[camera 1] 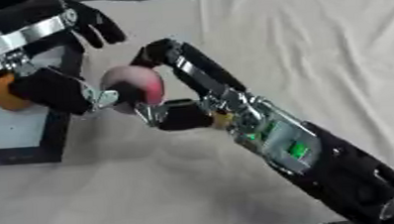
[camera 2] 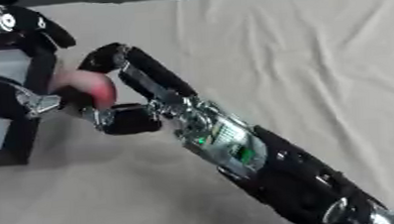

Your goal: Pick up the objects with one hand, pass them to the other hand, and then place them into the box on the other side of the table.

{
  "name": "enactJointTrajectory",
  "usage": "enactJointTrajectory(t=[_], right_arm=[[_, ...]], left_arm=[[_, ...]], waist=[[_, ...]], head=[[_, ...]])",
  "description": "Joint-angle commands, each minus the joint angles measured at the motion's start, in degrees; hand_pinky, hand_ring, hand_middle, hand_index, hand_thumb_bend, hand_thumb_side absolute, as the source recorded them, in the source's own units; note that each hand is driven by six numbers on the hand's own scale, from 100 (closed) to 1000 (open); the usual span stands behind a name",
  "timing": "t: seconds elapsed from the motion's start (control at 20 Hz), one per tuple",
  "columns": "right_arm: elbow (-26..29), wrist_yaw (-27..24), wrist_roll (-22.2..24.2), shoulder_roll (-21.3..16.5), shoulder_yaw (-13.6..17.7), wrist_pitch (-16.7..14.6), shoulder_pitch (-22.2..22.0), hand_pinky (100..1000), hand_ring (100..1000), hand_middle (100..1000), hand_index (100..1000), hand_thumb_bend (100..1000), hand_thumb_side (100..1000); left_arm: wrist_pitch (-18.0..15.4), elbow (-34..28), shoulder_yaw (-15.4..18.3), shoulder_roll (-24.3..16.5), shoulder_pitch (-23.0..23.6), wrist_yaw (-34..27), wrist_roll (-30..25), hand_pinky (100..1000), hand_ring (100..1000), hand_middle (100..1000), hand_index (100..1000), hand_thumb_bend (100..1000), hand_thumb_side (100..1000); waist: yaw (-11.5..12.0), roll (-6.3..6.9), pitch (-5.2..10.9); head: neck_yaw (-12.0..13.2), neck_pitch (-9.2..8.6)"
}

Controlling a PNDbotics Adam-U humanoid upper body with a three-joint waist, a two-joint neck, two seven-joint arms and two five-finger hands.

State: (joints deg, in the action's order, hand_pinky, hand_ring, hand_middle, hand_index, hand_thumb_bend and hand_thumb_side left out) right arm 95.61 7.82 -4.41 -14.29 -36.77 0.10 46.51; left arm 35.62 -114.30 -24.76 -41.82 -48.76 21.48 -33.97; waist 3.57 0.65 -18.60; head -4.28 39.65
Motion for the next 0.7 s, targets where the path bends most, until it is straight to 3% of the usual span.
enactJointTrajectory(t=[0.05, 0.55, 0.65, 0.7], right_arm=[[1.8, 0.2, 0.0, 0.1, 0.4, -0.7, 1.3, 794, 650, 497, 543, 100, 100], [1.9, 0.0, 0.5, 0.3, 0.4, -1.0, 1.5, 791, 651, 498, 544, 100, 100], [1.9, 0.1, 0.5, 0.3, 0.4, -0.9, 1.5, 788, 652, 499, 545, 100, 100], [2.0, 0.2, 0.4, 0.4, 0.4, -0.8, 1.6, 788, 654, 500, 546, 100, 100]], left_arm=[[4.4, -0.3, 0.2, -0.9, -0.3, 0.8, -4.6, 756, 769, 731, 786, 287, 136], [3.3, -0.3, 0.3, -0.8, -0.2, 0.9, -9.2, 748, 752, 710, 758, 219, 129], [2.3, -0.3, 0.3, -0.6, -0.3, 1.3, -9.3, 736, 739, 688, 730, 215, 131], [1.8, -0.3, 0.3, -0.4, -0.4, 1.5, -9.4, 722, 716, 652, 664, 209, 130]], waist=[[0.0, 0.88, 1.46], [-0.1, 0.87, 1.40], [-0.1, 0.86, 1.42], [-0.1, 0.85, 1.42]], head=[[0.2, -0.53], [0.4, -0.29], [0.3, 0.03], [0.2, 0.24]])
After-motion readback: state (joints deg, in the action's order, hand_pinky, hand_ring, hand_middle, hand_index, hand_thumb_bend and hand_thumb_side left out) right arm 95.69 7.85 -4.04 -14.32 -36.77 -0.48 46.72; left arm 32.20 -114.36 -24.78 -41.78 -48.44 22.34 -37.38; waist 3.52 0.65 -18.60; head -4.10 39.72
